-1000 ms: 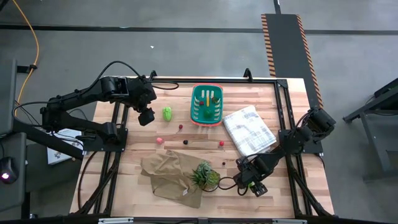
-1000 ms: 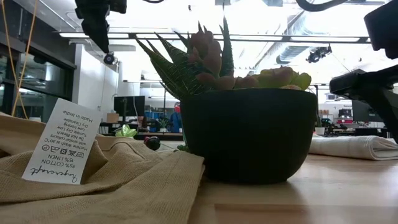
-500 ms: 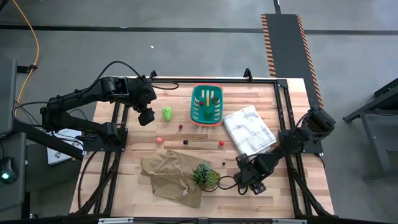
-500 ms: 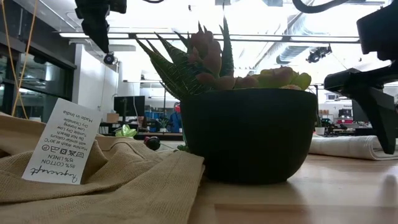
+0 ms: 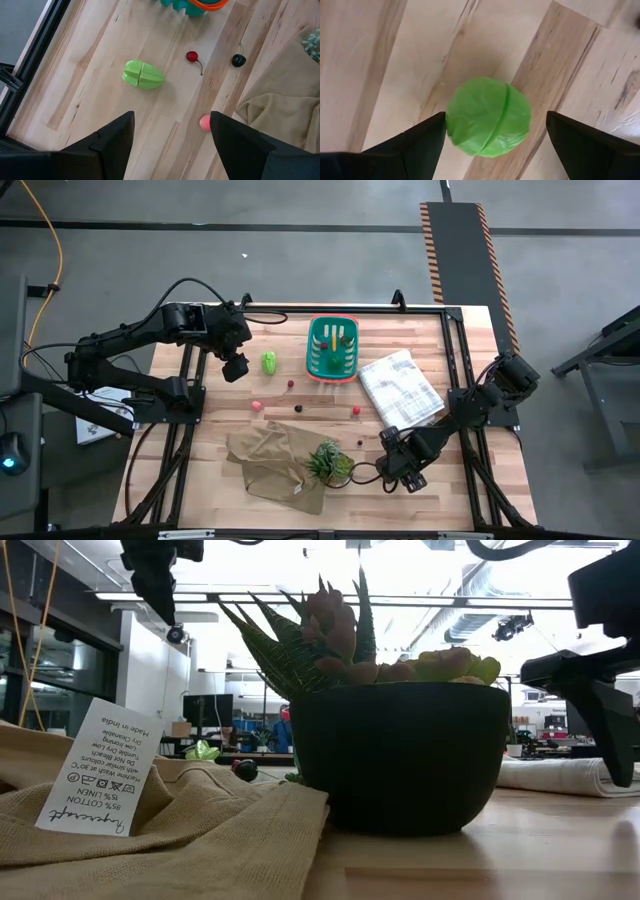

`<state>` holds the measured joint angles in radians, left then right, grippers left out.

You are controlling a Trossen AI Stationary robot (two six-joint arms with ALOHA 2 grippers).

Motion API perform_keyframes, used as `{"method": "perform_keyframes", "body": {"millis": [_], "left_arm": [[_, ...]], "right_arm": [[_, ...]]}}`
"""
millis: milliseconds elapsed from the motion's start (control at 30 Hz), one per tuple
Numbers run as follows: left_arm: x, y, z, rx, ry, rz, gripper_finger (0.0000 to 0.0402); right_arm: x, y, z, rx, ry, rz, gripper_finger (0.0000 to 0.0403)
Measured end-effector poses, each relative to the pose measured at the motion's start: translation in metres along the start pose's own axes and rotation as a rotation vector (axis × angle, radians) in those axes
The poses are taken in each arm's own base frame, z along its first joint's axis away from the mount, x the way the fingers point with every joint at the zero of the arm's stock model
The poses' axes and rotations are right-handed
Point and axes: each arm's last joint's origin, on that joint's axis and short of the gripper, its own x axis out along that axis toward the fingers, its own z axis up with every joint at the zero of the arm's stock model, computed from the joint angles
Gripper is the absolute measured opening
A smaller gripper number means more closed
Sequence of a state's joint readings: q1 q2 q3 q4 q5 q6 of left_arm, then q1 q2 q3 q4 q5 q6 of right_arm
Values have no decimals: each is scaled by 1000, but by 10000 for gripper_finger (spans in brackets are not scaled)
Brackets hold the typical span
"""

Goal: Pick and placing Produce into tupperware
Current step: Put the green cabbage into the green basket

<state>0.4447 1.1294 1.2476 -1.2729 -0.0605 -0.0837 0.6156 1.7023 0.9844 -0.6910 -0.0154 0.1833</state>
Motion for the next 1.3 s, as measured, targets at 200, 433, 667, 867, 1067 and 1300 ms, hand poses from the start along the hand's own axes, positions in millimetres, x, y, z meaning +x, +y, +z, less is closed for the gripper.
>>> {"method": "perform_keyframes", "body": {"millis": [200, 433, 667, 867, 1067, 1300], "left_arm": [[0, 0, 0, 0, 0, 0, 248], [0, 0, 0, 0, 0, 0, 248], [0, 0, 0, 0, 0, 0, 248], [0, 0, 0, 0, 0, 0, 248], [0, 0, 0, 0, 0, 0, 248], [0, 0, 0, 0, 0, 0, 248]], "right_arm": [[0, 0, 0, 0, 0, 0, 318], [0, 0, 0, 0, 0, 0, 293], [0, 0, 0, 0, 0, 0, 263], [0, 0, 0, -4, -2, 1, 237], [0, 0, 0, -4, -2, 1, 229], [0, 0, 0, -4, -2, 1, 228]]}}
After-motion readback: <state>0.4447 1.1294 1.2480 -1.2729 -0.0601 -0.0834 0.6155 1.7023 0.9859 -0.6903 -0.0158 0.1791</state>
